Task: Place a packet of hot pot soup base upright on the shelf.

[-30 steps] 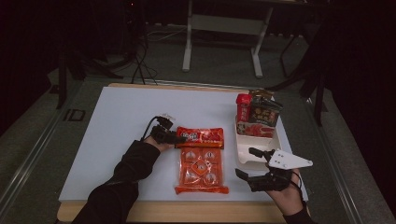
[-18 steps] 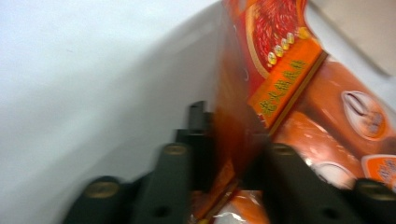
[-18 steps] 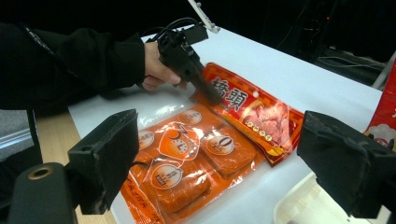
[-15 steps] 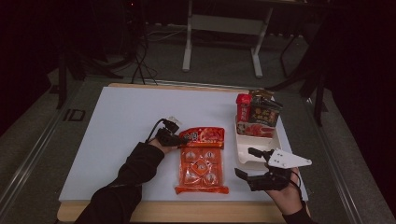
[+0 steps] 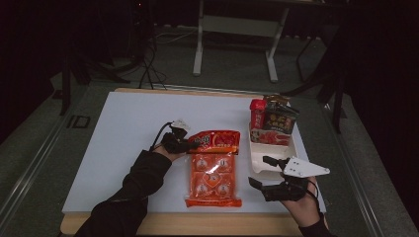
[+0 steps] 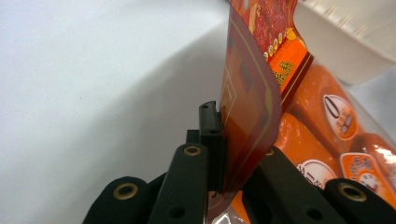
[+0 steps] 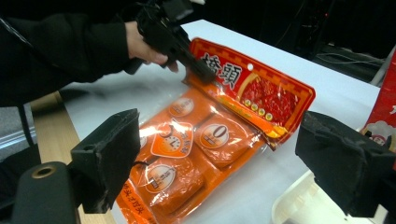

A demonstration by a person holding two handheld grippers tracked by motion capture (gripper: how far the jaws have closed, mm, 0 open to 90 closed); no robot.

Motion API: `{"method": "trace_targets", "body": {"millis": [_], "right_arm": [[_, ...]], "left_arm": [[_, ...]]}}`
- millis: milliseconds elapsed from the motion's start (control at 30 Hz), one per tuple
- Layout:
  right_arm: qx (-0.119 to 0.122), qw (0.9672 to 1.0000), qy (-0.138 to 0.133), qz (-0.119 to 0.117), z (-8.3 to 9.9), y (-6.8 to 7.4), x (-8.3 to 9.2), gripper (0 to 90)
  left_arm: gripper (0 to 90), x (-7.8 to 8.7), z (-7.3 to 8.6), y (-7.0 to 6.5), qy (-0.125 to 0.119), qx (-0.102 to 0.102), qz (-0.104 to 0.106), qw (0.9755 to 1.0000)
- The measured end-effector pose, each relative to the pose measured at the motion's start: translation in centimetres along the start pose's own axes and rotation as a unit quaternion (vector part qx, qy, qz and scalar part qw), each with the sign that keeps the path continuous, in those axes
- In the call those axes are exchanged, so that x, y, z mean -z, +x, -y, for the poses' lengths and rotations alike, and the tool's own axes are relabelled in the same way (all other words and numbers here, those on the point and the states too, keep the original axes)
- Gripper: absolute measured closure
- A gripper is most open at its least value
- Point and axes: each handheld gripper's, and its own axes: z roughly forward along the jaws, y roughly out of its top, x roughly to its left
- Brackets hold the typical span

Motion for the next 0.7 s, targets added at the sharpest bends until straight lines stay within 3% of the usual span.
{"method": "trace_targets", "body": {"millis": [400, 700], "right_arm": [[0.000, 0.9999, -0.006, 0.008, -0.2, 0.0, 0.2, 14.0], [-0.001, 0.9998, -0.015, 0.015, -0.6, -0.1, 0.7, 13.9]], "left_arm": [[89.7, 2.5, -1.5, -1.7, -0.025, -0.023, 0.020, 0.9992], [89.7, 4.3, -2.2, -3.2, -0.052, -0.048, 0.043, 0.9966]]}}
